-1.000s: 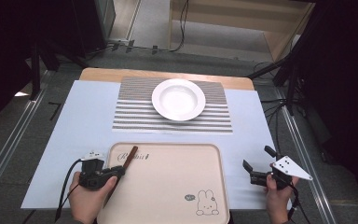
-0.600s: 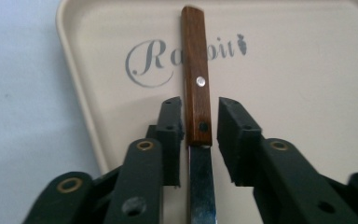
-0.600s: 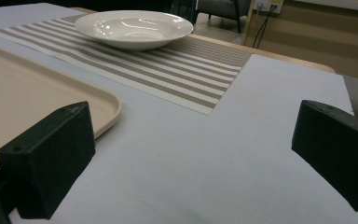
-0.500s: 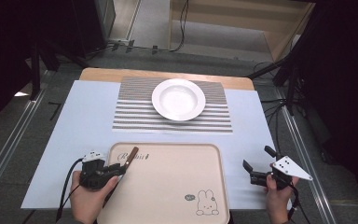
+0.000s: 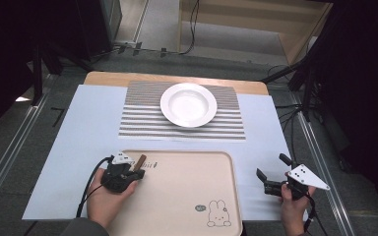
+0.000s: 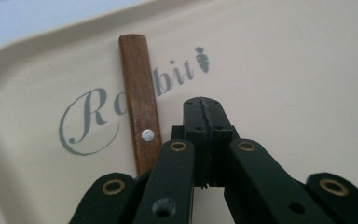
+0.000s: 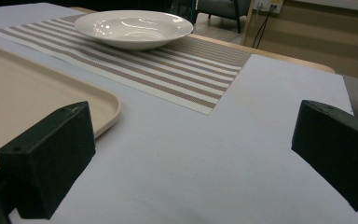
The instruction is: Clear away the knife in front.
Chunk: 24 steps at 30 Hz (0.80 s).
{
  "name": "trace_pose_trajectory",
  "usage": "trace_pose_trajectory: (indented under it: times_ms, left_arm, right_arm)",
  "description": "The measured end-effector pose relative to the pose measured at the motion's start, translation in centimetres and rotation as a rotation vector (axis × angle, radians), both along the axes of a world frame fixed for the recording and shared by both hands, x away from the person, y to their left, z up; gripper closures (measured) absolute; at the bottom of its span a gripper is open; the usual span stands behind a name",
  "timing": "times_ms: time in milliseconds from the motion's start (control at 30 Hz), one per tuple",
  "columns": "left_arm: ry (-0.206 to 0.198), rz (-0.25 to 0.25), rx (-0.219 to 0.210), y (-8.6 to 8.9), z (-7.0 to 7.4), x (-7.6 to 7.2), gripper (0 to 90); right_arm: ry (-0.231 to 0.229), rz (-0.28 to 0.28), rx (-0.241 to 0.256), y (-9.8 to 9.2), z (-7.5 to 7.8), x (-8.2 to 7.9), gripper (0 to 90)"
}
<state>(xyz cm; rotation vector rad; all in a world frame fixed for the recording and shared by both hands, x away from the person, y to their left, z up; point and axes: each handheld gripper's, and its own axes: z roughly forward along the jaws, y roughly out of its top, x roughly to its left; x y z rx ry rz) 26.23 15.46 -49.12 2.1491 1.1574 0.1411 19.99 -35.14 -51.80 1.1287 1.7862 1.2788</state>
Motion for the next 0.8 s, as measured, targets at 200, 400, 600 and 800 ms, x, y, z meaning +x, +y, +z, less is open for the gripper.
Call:
trace_pose_trajectory:
  times_ms: [200, 400, 600, 800]
  left_arm:
    - [0.020, 0.019, -0.022, 1.6, -0.3, 0.2, 90.0]
    - [0.025, 0.035, -0.044, 3.1, -0.4, 0.0, 90.0]
    - [0.015, 0.046, -0.043, 3.8, -0.3, -0.1, 90.0]
    - [0.007, 0.053, -0.055, 4.7, -0.4, -0.1, 90.0]
  right_arm:
    - [-0.001, 0.000, -0.003, 0.0, 0.0, 0.0, 0.0]
    - [0.000, -0.001, -0.007, 0.1, 0.0, 0.0, 0.0]
    - [0.001, -0.004, -0.010, 0.1, 0.0, 0.1, 0.0]
    - [0.000, -0.006, -0.012, 0.1, 0.0, 0.1, 0.0]
